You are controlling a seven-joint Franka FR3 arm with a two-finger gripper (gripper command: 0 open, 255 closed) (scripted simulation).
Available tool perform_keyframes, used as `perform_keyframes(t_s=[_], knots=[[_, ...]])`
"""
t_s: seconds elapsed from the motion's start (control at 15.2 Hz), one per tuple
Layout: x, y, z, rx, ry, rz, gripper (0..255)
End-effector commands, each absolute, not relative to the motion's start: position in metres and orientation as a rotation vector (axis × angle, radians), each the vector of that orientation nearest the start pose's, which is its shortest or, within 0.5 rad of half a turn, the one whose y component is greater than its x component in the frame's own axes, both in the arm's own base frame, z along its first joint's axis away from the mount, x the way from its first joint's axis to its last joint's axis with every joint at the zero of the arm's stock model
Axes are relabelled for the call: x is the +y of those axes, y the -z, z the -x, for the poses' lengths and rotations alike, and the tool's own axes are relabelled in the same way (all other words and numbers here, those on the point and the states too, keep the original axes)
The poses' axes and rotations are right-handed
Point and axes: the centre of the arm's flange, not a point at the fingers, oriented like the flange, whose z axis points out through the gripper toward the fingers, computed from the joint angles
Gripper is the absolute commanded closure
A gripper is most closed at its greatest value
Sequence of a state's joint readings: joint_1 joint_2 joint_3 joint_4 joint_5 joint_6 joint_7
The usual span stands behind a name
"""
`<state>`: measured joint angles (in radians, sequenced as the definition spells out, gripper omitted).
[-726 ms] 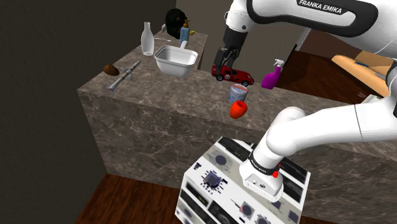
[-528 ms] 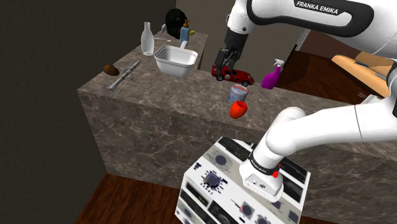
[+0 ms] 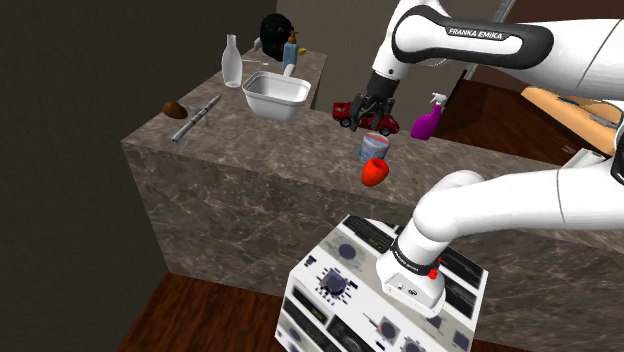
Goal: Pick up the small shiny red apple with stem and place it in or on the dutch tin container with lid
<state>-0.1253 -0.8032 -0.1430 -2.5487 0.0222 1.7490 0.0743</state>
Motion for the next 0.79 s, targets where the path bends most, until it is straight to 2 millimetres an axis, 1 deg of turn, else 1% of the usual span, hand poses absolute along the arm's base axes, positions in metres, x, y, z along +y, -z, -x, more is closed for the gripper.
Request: perform_keyframes(t_s=[0.0,0.4,0.73], knots=[[-0.111,-0.500,-0.292,0.563,-0.004,2.928,0],[-0.169,-0.438,-0.259,0.860,-0.052,2.749,0],[-0.206,-0.384,-0.220,1.086,-0.090,2.578,0]])
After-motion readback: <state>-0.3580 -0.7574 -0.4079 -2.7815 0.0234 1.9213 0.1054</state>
